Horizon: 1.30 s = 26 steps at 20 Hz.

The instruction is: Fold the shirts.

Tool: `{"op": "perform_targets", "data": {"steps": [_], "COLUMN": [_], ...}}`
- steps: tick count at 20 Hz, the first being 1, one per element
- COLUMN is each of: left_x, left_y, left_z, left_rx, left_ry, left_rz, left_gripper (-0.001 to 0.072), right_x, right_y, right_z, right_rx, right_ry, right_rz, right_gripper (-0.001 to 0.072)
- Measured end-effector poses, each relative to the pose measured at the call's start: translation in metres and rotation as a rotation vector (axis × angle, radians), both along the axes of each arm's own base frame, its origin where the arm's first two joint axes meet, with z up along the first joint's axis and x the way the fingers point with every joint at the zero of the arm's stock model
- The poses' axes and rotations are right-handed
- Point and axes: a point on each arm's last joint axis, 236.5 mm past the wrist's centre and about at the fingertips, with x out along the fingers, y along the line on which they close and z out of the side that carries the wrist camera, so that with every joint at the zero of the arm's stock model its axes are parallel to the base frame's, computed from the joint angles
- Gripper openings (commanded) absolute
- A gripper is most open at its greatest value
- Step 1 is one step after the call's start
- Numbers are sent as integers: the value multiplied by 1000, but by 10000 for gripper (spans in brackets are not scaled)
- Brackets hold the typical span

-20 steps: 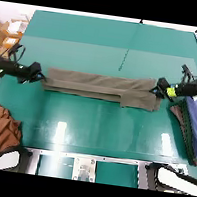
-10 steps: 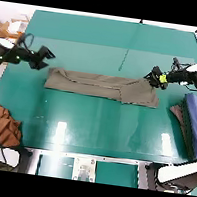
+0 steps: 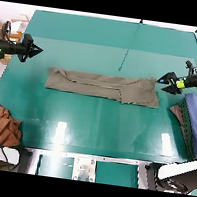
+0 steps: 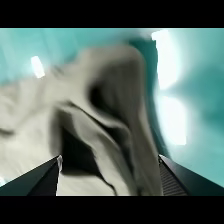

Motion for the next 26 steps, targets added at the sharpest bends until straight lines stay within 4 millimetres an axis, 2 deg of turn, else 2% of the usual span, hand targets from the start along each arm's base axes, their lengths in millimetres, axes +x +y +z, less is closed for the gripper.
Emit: {"op": "perform_targets", "data": {"steps": [4,9,15,17,20,22,26], "left_x": [-17,-37,-47,-48,-52,-53,-53], "left_y": [-23,-58,-80,-86,-92,-94,-95], "left_z": [3,4,5,5,5,5,5], "left_rx": [6,10,3,3,-1,-3,-1], "left_ry": [-15,-26,-26,-26,-23,-21,-22], "left_rz": [-140,-302,-380,-397,-417,-426,-427], "left_gripper": [29,29,29,29,29,29,29], "right_x": [-21,-22,-17,-14,-5,-9,-21], "right_y": [0,25,33,31,5,-6,-3], "right_z": [-24,-36,-42,-41,-34,-28,-18], "right_rx": [34,182,200,188,120,112,162], "right_ry": [5,-71,-122,-136,-168,-163,-144], "right_rz": [101,206,249,259,260,277,312], "right_gripper": [696,696,696,696,696,696,697]}}
